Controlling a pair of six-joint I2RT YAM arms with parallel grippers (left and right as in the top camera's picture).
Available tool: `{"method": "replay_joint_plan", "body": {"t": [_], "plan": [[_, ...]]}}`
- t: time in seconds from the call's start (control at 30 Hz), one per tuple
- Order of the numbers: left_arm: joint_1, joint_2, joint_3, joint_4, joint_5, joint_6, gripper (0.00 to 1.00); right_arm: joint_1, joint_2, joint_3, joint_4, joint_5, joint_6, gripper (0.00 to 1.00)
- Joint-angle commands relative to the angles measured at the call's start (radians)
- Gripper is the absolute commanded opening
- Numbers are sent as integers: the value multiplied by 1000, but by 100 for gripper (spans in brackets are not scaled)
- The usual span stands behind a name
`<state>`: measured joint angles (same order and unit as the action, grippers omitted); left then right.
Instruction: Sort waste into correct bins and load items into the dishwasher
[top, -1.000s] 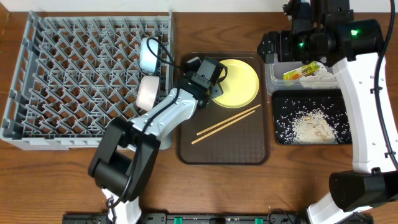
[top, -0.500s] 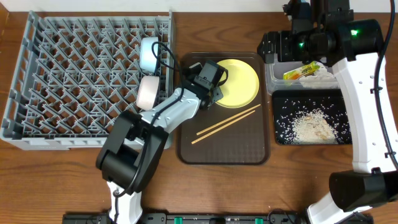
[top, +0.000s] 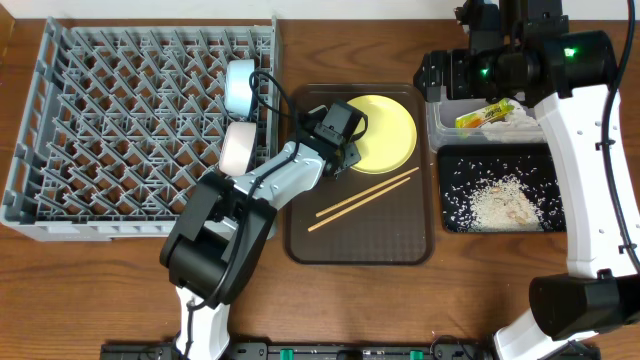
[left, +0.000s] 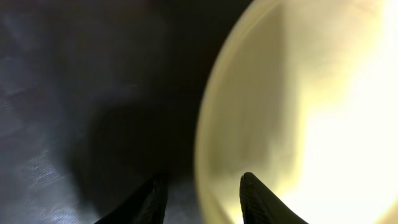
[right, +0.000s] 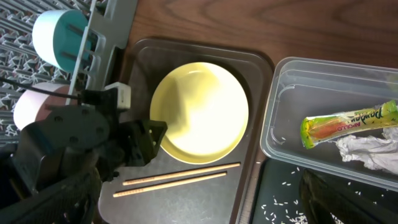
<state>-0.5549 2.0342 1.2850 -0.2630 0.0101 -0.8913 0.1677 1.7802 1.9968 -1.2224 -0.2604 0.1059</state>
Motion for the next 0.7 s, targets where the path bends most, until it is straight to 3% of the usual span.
{"method": "replay_joint_plan", "body": {"t": [0.0, 0.13, 0.4, 0.67], "plan": [[0, 81, -5, 23, 77, -5, 35, 10, 6, 3, -1, 2, 2, 99], [3, 93, -5, 44, 106, -5, 8, 10, 6, 3, -1, 2, 2, 99], [34, 63, -4, 40, 106, 7, 7, 10, 6, 3, -1, 2, 2, 99], [93, -109, -4, -39, 6, 210, 7, 10, 6, 3, -1, 2, 2, 99]]}}
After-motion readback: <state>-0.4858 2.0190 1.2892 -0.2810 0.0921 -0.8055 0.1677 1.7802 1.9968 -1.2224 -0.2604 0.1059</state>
